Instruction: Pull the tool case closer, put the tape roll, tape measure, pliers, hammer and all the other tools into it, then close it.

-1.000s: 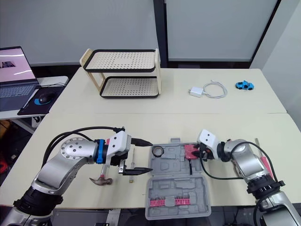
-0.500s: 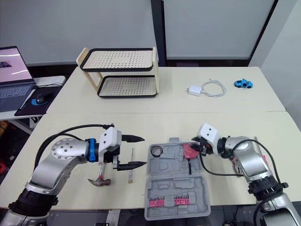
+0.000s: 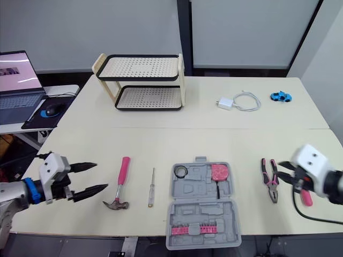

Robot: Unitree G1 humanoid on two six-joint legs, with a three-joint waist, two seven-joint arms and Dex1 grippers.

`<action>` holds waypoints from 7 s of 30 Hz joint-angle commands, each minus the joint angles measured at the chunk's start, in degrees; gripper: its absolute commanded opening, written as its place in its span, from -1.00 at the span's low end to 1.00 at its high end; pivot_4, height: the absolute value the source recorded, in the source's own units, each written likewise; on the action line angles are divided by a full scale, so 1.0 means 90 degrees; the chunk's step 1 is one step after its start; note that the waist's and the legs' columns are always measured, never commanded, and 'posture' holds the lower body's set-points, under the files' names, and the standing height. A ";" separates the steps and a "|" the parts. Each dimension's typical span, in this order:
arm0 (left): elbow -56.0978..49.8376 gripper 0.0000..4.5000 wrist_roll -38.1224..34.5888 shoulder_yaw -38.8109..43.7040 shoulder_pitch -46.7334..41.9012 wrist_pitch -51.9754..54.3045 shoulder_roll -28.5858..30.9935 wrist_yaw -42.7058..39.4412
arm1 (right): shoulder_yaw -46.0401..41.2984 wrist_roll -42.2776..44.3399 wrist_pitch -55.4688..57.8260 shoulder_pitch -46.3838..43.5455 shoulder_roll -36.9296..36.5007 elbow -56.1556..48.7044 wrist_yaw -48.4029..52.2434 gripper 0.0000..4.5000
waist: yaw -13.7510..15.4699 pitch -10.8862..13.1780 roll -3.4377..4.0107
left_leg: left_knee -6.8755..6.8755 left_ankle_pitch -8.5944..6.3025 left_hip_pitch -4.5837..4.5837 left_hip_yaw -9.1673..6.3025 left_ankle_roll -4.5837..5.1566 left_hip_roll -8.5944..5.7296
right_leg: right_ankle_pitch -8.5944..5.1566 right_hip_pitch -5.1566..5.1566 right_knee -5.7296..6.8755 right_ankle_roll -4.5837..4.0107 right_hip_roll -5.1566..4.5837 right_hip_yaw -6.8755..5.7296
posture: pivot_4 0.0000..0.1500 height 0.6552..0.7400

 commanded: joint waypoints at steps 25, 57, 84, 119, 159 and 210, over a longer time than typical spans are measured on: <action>-0.0245 1.00 -0.0030 0.0840 0.1417 -0.0109 0.0422 -0.0487 | -0.2226 -0.0336 -0.1027 0.1902 -0.0012 0.1193 0.1102 0.98 | -0.0023 0.0000 0.0000 | -0.0008 -0.0005 0.0017 0.0016 0.0006 0.0007 | -0.0002 0.0018 -0.0007 -0.0001 -0.0004 0.0010 | 1.00 1.00; -0.2820 1.00 -0.1475 -0.2048 -0.1560 0.0898 -0.0244 -0.1203 | 0.1684 -0.0710 0.0672 -0.0060 0.4031 -0.0034 -0.4573 0.98 | -0.0044 -0.0010 0.0027 | -0.0005 -0.0003 0.0020 0.0010 0.0004 0.0001 | -0.0001 0.0007 0.0005 -0.0003 0.0003 0.0017 | 1.00 1.00; -0.3259 1.00 -0.1630 -0.2407 -0.2165 0.1346 -0.0958 -0.0548 | 0.1600 -0.0298 0.0368 -0.0419 0.4424 0.1124 -0.5126 -0.48 | -0.0049 -0.0016 0.0021 | -0.0006 -0.0004 0.0050 0.0012 0.0005 0.0005 | -0.0001 0.0029 0.0007 -0.0003 0.0012 0.0027 | 1.00 1.00; -0.2121 1.00 -0.0908 -0.1866 -0.1491 -0.0260 -0.0195 -0.1482 | 0.4051 0.0736 0.1254 -0.3035 -0.1498 -0.1451 -0.0267 -0.48 | -0.0054 0.0027 0.0039 | 0.0001 -0.0004 0.0009 0.0012 0.0006 0.0009 | -0.0002 0.0009 -0.0009 -0.0002 0.0005 0.0007 | 1.00 1.00; -0.2190 1.00 -0.0672 -0.2013 -0.1129 -0.0703 -0.0265 -0.1523 | 0.7902 -0.1965 0.0301 -0.6129 0.1928 0.1894 0.0615 -0.48 | -0.0075 0.0030 0.0035 | 0.0007 0.0014 -0.0028 0.0001 -0.0025 0.0005 | 0.0000 -0.0049 0.0010 -0.0003 0.0006 0.0006 | 1.00 1.00; -0.1999 1.00 -0.0575 -0.2152 -0.1262 -0.0622 -0.0389 -0.1273 | 0.7285 -0.1919 0.0273 -0.4906 0.2926 0.2242 -0.1059 -0.98 | -0.0067 -0.0003 0.0023 | 0.0007 0.0012 -0.0012 -0.0004 -0.0021 0.0001 | 0.0001 -0.0034 0.0012 -0.0003 0.0005 0.0006 | 1.00 1.00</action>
